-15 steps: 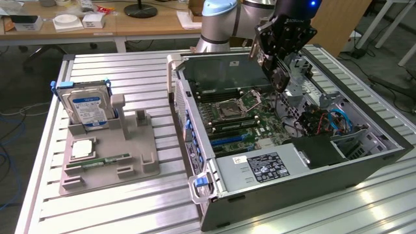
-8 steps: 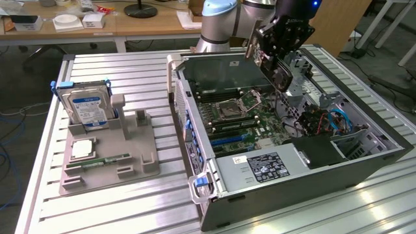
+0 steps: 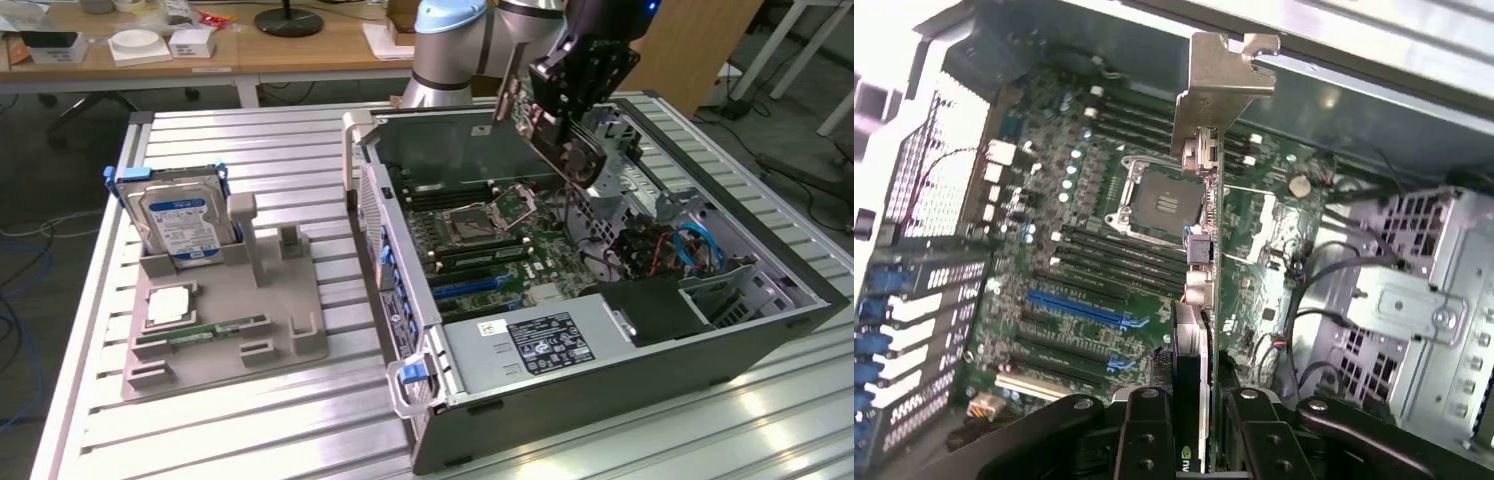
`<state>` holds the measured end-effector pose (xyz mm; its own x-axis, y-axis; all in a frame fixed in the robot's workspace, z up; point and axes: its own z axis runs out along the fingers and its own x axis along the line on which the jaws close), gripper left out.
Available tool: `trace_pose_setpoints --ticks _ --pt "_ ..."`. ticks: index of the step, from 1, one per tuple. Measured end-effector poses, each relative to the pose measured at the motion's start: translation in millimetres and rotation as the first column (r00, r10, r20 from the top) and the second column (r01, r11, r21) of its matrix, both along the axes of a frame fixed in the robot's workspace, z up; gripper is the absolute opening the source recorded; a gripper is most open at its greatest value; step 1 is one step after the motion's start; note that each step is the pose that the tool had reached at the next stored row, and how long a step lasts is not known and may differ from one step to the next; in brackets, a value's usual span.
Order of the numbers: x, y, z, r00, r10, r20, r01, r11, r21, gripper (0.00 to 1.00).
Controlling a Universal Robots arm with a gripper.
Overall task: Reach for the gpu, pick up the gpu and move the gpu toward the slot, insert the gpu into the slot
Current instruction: 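Insert the gpu into the slot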
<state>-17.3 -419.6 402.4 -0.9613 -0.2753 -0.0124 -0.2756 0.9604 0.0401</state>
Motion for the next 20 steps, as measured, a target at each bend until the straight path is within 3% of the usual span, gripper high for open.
trace_pose_setpoints --ticks 5,10,15,20 --pt "0.0 0.0 -0.2 0.996 0.09 0.0 -0.09 0.996 0.0 0.26" --pt "0.0 0.0 -0.3 0.9836 0.18 0.0 -0.18 0.9836 0.0 0.26" --pt "0.0 0.0 -0.5 0.9634 0.268 0.0 -0.268 0.9634 0.0 0.26" --pt "0.0 0.0 -0.8 0.9355 0.353 0.0 -0.353 0.9355 0.0001 0.26"
